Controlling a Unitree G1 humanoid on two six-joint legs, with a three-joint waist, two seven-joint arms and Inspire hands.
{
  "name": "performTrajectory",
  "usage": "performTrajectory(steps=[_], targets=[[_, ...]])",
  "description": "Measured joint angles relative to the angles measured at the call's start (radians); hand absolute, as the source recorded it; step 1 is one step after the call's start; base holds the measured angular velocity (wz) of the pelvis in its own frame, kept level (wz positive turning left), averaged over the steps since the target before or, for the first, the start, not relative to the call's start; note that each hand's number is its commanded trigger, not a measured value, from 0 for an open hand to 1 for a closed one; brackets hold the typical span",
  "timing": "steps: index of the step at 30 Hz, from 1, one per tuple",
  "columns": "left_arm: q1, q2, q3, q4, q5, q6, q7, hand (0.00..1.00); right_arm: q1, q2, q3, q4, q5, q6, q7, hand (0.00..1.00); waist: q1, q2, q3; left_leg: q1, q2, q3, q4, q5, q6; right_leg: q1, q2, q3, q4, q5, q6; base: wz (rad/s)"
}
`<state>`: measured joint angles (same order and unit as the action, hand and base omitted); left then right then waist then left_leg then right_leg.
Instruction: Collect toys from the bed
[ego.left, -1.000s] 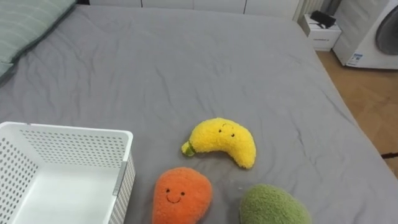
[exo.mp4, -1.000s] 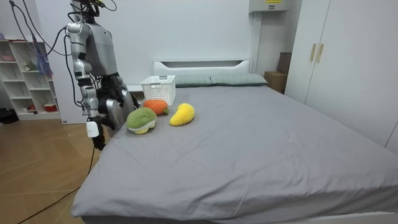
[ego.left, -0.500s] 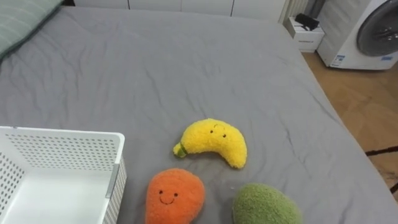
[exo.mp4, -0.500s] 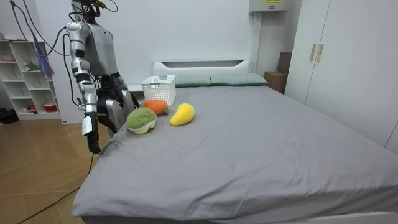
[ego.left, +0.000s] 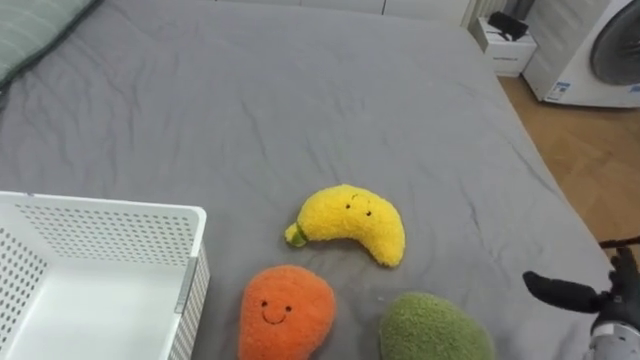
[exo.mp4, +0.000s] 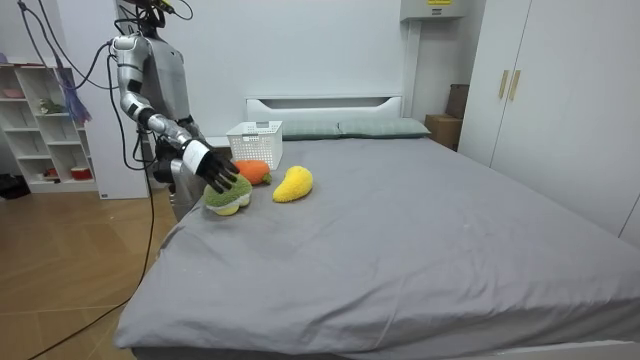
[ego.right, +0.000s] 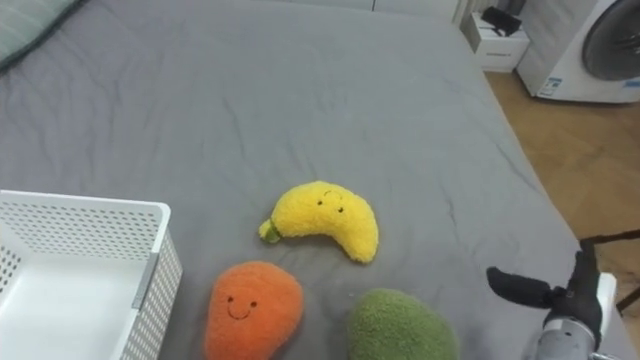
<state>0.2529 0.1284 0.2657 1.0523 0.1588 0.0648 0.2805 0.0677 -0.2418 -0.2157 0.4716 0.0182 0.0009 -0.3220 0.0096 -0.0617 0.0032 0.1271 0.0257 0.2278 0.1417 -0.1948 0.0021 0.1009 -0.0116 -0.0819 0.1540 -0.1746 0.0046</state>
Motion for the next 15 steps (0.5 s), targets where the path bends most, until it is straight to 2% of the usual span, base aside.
performTrajectory(steps=[5,15], targets=[[0.01,0.0,-0.055,0.0,0.0,0.001,0.022,0.0,0.001,0.009,0.052,-0.015,-0.024,0.002,0.028,0.0,-0.002,0.002,-0.0015,0.002,0.0,-0.007,0.001,0.0,0.0,0.004,-0.001,-0.002,0.007,0.001,0.0,0.01],[0.014,-0.004,-0.087,-0.015,-0.002,0.014,0.037,0.0,0.001,0.026,0.159,-0.013,-0.163,0.024,0.156,0.0,-0.001,-0.011,-0.0061,0.002,-0.001,-0.007,0.003,0.001,0.001,0.001,-0.002,-0.002,0.013,0.0,0.001,0.0]])
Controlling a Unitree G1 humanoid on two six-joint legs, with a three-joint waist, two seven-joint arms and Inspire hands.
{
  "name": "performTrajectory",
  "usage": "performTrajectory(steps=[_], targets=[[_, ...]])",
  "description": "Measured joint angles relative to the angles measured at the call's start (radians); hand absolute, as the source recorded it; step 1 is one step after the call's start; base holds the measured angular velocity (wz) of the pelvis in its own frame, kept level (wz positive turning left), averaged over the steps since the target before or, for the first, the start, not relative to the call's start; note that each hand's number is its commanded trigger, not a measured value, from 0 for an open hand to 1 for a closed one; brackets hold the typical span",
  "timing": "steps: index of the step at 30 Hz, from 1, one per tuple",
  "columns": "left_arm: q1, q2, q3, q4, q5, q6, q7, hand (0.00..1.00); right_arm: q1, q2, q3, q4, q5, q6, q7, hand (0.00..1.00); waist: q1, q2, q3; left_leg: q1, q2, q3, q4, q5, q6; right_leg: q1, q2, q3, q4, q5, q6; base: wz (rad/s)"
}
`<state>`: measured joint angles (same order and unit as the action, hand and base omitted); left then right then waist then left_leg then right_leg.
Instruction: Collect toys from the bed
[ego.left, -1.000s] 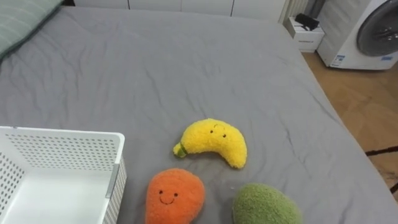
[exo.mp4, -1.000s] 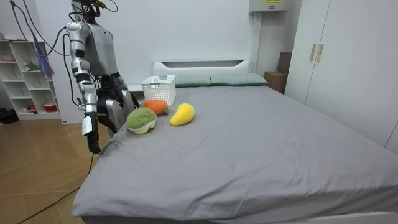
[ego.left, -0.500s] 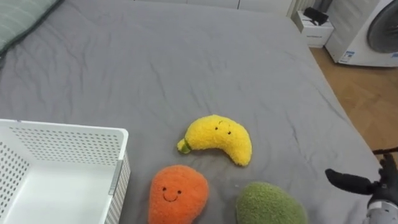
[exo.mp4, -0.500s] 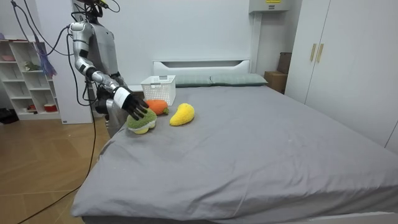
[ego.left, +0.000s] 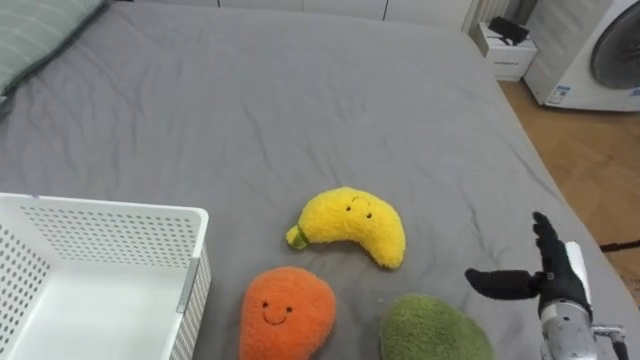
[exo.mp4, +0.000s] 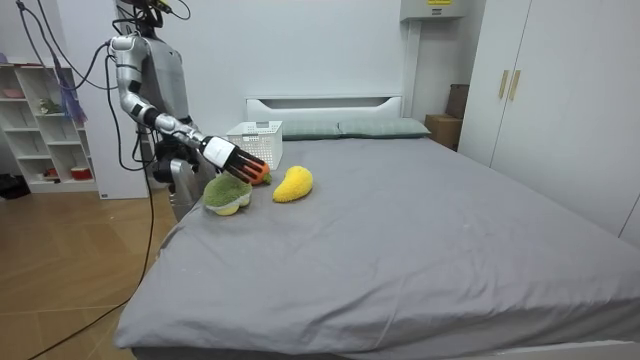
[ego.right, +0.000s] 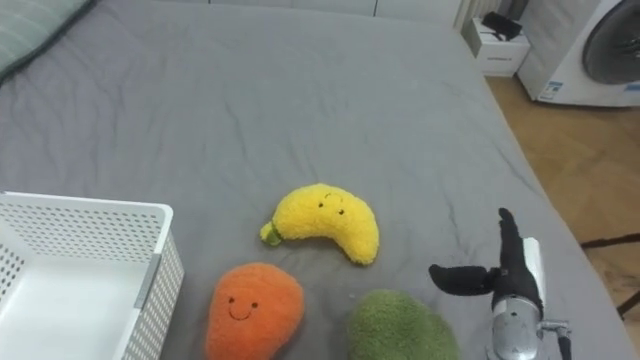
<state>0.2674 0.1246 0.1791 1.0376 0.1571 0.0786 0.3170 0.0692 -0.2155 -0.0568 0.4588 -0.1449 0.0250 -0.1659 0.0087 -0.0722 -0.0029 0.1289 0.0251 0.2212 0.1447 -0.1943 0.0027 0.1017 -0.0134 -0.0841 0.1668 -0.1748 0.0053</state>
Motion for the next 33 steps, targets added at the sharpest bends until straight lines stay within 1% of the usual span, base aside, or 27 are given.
performTrajectory(steps=[1,3,5,7,9,10,12,14,15,17,19,21,23,26,29,31,33], targets=[[0.003,-0.002,0.0,-0.011,-0.001,0.005,0.0,0.0,0.0,0.009,0.003,0.002,-0.014,0.001,0.02,0.0,0.0,0.0,0.0001,-0.001,0.0,-0.001,0.0,0.0,0.0,0.0,0.0,-0.001,0.0,0.0,0.0,0.04],[0.003,-0.002,0.001,-0.019,-0.015,0.007,0.0,0.0,0.0,0.011,0.012,0.019,-0.015,0.003,0.053,0.0,0.001,-0.002,-0.0001,-0.002,0.0,-0.004,0.0,0.0,0.0,-0.001,-0.001,-0.003,-0.001,0.0,0.0,0.04],[0.002,-0.003,0.001,-0.021,-0.018,0.008,-0.001,0.0,-0.001,0.012,0.018,0.041,-0.016,0.014,0.093,0.0,0.003,-0.002,-0.0004,-0.005,0.0,-0.004,0.0,0.0,0.0,-0.003,-0.001,-0.003,-0.002,0.0,0.0,0.0],[0.003,-0.003,0.002,-0.028,-0.017,0.013,-0.004,0.0,-0.001,0.012,0.026,0.072,-0.024,0.04,0.143,0.0,0.003,-0.003,-0.0011,-0.012,0.0,-0.005,0.0,0.0,0.0,-0.01,-0.001,-0.003,-0.001,0.0,0.0,0.0],[0.008,-0.003,0.002,-0.048,-0.017,0.026,-0.008,0.0,0.0,0.01,0.033,0.091,-0.021,0.044,0.177,0.0,0.004,-0.004,-0.0004,-0.016,0.0,-0.004,0.0,0.0,0.0,-0.015,-0.001,-0.003,0.0,0.0,0.0,0.0],[0.016,-0.002,0.002,-0.063,-0.016,0.032,-0.01,0.0,0.002,0.009,0.038,0.092,-0.021,0.052,0.204,0.0,0.004,-0.008,-0.0001,-0.016,0.0,-0.005,0.0,0.0,0.0,-0.015,-0.001,-0.006,-0.001,0.0,0.0,0.0],[0.026,-0.001,0.002,-0.083,-0.014,0.036,-0.015,0.0,0.002,0.007,0.044,0.092,-0.022,0.065,0.243,0.0,0.011,-0.017,-0.0005,-0.019,0.0,-0.006,0.0,0.0,0.0,-0.017,-0.002,-0.009,-0.001,0.0,0.0,0.0],[0.023,0.004,0.001,-0.093,-0.015,0.036,-0.016,0.0,-0.003,0.002,0.063,0.113,-0.023,0.071,0.295,0.0,0.019,-0.035,0.0005,-0.019,0.0,-0.009,0.001,0.001,0.0,-0.015,-0.002,-0.012,-0.001,0.0,0.0,0.02],[0.021,0.005,0.001,-0.095,-0.015,0.036,-0.017,0.0,-0.005,0.003,0.068,0.125,-0.023,0.075,0.307,0.0,0.022,-0.039,0.0005,-0.019,0.0,-0.01,0.002,0.0,0.0,-0.015,-0.003,-0.014,-0.001,0.0,0.0,0.06],[0.011,0.006,0.003,-0.095,-0.015,0.042,-0.023,0.0,-0.01,0.004,0.082,0.159,-0.033,0.087,0.366,0.0,0.027,-0.055,-0.0022,-0.022,-0.002,-0.019,0.005,0.0,0.001,-0.009,-0.004,-0.022,-0.003,0.0,0.0,0.11],[0.007,0.005,0.003,-0.095,-0.014,0.047,-0.025,0.0,-0.01,0.003,0.082,0.179,-0.055,0.092,0.399,0.0,0.027,-0.059,-0.0012,-0.02,-0.002,-0.029,0.008,0.0,0.001,0.003,-0.004,-0.028,-0.015,0.004,0.001,0.13],[0.005,0.005,0.003,-0.095,-0.014,0.048,-0.026,0.0,-0.012,0.002,0.082,0.203,-0.067,0.1,0.419,0.0,0.029,-0.056,-0.0006,-0.02,-0.002,-0.031,0.01,-0.001,0.001,0.005,-0.003,-0.028,-0.014,0.005,0.001,0.04],[0.005,0.004,0.002,-0.095,-0.015,0.051,-0.027,0.0,-0.012,0.002,0.083,0.224,-0.068,0.107,0.445,0.0,0.03,-0.049,-0.0009,-0.02,-0.001,-0.031,0.011,-0.001,0.001,0.005,-0.003,-0.029,-0.014,0.005,0.0,0.0],[0.004,0.0,0.003,-0.095,-0.015,0.055,-0.035,0.0,-0.011,0.001,0.083,0.239,-0.069,0.111,0.485,0.0,0.033,-0.033,0.0006,-0.02,-0.001,-0.032,0.011,-0.001,0.001,0.005,-0.003,-0.031,-0.014,0.005,0.0,0.0],[-0.001,0.0,0.003,-0.095,-0.015,0.058,-0.039,0.0,-0.012,-0.004,0.083,0.239,-0.07,0.11,0.496,0.0,0.037,-0.031,0.001,-0.02,-0.001,-0.032,0.01,-0.001,0.001,0.004,-0.002,-0.031,-0.015,0.005,0.0,0.0],[-0.011,0.0,0.002,-0.095,-0.015,0.066,-0.042,0.0,-0.012,-0.01,0.083,0.24,-0.077,0.11,0.512,0.0,0.049,-0.032,0.0012,-0.02,-0.001,-0.032,0.009,-0.001,0.001,0.004,-0.003,-0.031,-0.016,0.005,0.0,0.0],[-0.016,0.0,0.002,-0.095,-0.015,0.069,-0.042,0.0,-0.013,-0.013,0.083,0.24,-0.083,0.11,0.519,0.0,0.053,-0.031,0.0012,-0.02,-0.001,-0.032,0.009,-0.001,0.001,0.004,-0.003,-0.031,-0.016,0.005,0.0,0.0]])
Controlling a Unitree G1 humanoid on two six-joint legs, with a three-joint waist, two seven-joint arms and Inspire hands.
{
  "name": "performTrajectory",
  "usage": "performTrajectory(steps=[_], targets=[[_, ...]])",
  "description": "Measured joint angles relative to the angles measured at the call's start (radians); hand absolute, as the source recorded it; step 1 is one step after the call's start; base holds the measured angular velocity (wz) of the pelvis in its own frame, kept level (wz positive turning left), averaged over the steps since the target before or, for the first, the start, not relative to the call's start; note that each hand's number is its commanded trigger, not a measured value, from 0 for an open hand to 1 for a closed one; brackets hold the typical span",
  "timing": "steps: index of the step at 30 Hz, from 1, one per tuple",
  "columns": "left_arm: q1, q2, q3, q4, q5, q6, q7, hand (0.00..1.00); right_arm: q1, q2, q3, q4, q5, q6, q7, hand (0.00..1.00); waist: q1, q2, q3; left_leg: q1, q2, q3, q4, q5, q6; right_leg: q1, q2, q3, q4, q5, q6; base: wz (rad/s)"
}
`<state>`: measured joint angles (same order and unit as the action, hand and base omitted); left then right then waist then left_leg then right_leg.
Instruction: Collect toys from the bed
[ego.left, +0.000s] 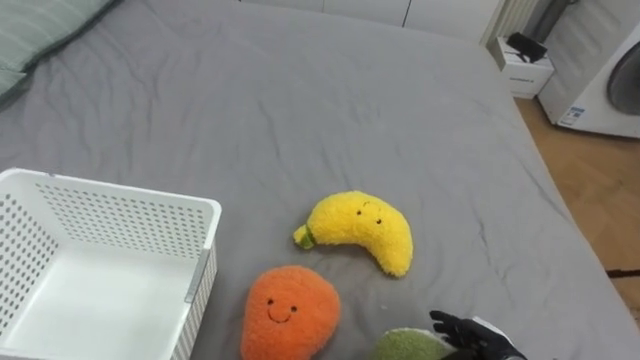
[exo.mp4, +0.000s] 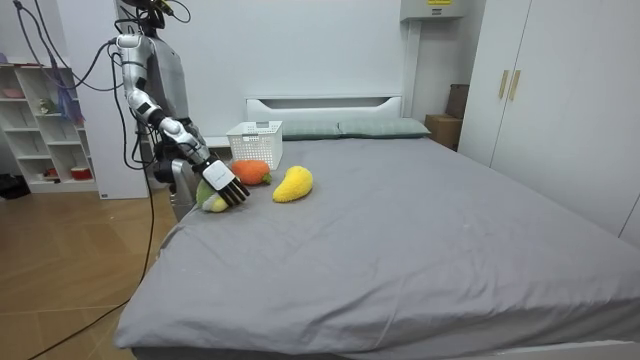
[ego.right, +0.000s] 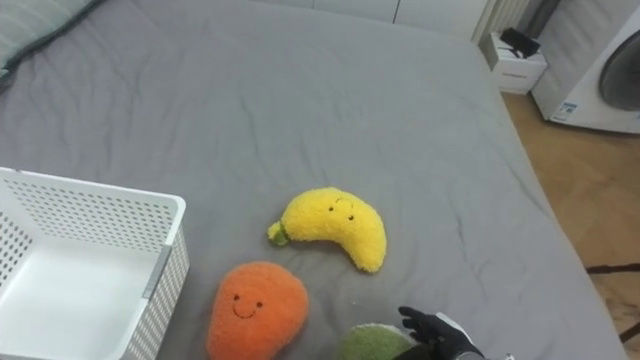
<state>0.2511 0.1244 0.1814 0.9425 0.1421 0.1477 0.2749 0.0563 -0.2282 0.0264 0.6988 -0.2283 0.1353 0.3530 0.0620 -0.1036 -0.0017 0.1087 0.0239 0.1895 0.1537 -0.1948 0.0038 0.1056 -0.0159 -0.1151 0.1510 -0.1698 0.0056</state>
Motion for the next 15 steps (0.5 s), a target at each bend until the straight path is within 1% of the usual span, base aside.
performTrajectory(steps=[3,4,5,6,7,9,15], targets=[[0.0,0.0,0.0,0.0,0.0,0.001,0.0,0.0,-0.001,0.0,0.0,-0.001,-0.019,0.003,0.007,0.0,-0.001,0.001,0.0003,-0.001,0.0,0.0,0.0,0.0,0.0,0.0,0.0,0.0,0.0,0.0,0.0,0.0],[0.0,0.0,0.0,0.0,0.0,0.002,0.0,0.0,-0.001,0.0,0.0,-0.001,-0.024,0.009,0.009,0.02,-0.001,0.001,0.0003,-0.001,0.0,0.0,0.0,0.0,0.0,0.0,0.0,0.0,0.0,0.0,0.0,0.0],[0.0,0.0,-0.001,0.0,0.0,0.003,0.0,0.0,-0.001,0.0,-0.001,-0.002,-0.037,0.011,0.01,0.18,-0.001,0.0,0.0003,-0.001,0.0,0.0,0.0,0.0,0.0,0.001,0.0,0.0,0.0,0.0,0.0,0.0],[0.0,0.0,-0.001,-0.001,0.0,0.004,0.0,0.0,-0.001,0.0,-0.001,-0.003,-0.043,0.012,0.01,0.58,-0.001,0.0,0.0003,-0.001,0.0,0.0,0.0,0.0,0.0,0.001,0.0,0.0,0.0,0.0,0.0,0.0],[0.0,0.0,-0.001,-0.001,0.0,0.004,0.0,0.0,-0.001,0.0,-0.001,-0.003,-0.051,0.013,0.012,1.0,-0.001,0.0,0.0003,-0.001,0.0,0.0,0.0,0.0,0.0,0.001,0.0,0.001,0.0,0.0,0.0,0.0],[0.0,0.0,0.0,-0.001,0.0,0.004,-0.001,0.0,-0.005,0.0,-0.006,-0.006,-0.062,0.019,0.02,1.0,-0.002,0.001,0.0003,-0.001,0.0,0.0,-0.001,0.0,0.0,0.0,0.0,0.001,0.0,0.0,0.0,0.0],[-0.001,0.0,-0.001,-0.001,0.0,0.004,-0.004,0.0,-0.027,0.0,-0.009,-0.006,-0.134,0.019,0.029,1.0,-0.001,0.001,0.0006,-0.003,0.0,0.0,-0.001,0.0,0.0,-0.002,0.0,0.001,0.0,0.0,0.0,0.0]])
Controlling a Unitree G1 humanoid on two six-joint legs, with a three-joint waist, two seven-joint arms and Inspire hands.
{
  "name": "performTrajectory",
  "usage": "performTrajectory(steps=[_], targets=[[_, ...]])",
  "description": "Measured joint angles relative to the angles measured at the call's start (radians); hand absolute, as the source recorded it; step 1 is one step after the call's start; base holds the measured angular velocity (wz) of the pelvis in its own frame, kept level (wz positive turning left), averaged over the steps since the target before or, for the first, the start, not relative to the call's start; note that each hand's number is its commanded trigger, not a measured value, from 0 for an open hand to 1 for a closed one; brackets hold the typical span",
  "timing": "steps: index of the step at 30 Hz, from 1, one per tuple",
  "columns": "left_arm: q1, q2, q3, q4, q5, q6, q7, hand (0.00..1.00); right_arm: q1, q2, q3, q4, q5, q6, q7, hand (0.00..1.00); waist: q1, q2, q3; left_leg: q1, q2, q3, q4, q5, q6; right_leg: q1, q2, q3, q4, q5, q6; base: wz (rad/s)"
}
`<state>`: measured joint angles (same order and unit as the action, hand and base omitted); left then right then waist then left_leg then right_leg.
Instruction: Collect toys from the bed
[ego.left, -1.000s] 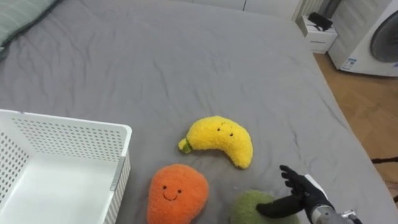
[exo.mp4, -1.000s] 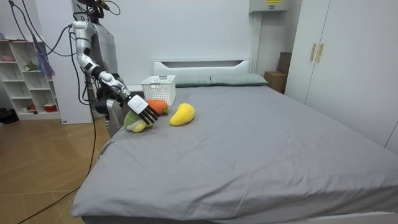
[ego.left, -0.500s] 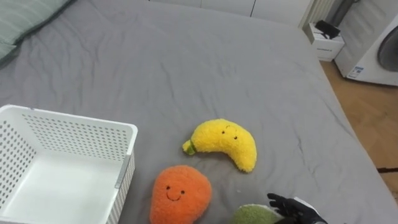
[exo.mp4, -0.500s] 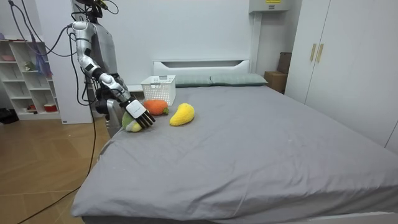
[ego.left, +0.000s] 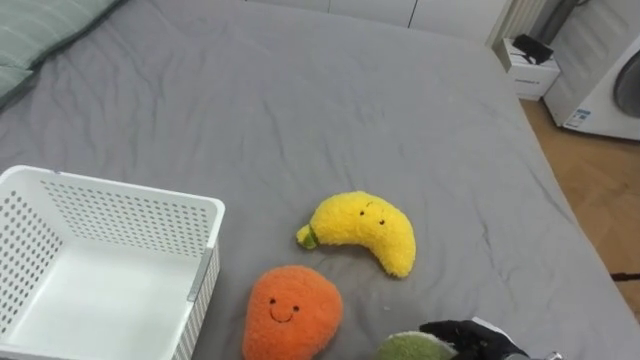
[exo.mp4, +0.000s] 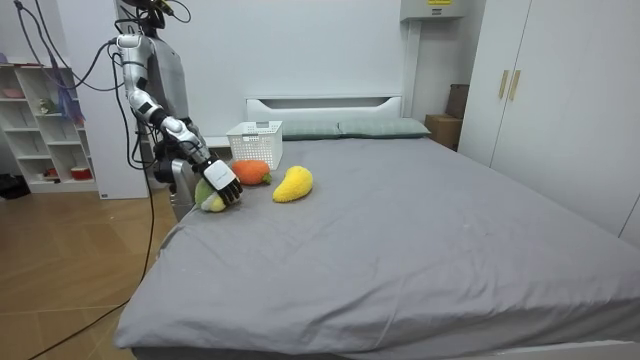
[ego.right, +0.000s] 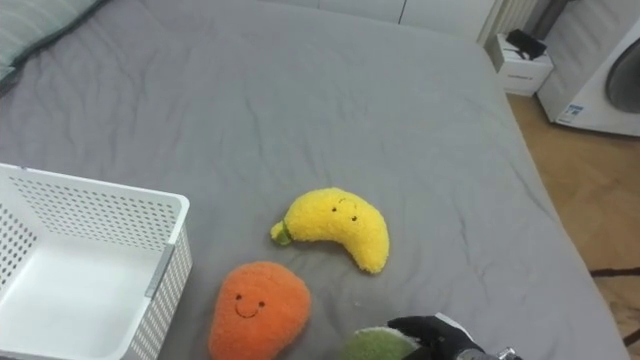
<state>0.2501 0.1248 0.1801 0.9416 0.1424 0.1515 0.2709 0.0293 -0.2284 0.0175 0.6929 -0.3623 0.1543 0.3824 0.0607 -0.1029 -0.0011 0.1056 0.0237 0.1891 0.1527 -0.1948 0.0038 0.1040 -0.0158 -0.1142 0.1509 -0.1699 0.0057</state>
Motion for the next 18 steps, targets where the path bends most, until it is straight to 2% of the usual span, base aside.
performTrajectory(steps=[12,18], targets=[[-0.01,0.001,-0.001,-0.002,-0.001,-0.001,-0.021,0.0,0.0,0.0,0.003,-0.005,-0.041,0.002,0.002,1.0,0.0,-0.004,0.0024,-0.016,0.0,0.0,0.0,0.0,0.0,-0.017,-0.001,0.0,0.0,0.0,0.0,0.0],[-0.01,0.001,0.002,-0.001,-0.001,-0.002,-0.021,0.0,0.019,0.0,0.001,-0.096,-0.068,0.002,-0.018,1.0,0.002,-0.007,0.0021,-0.014,0.0,0.002,0.0,0.0,0.0,-0.017,-0.001,0.001,0.001,0.0,0.0,0.0]])
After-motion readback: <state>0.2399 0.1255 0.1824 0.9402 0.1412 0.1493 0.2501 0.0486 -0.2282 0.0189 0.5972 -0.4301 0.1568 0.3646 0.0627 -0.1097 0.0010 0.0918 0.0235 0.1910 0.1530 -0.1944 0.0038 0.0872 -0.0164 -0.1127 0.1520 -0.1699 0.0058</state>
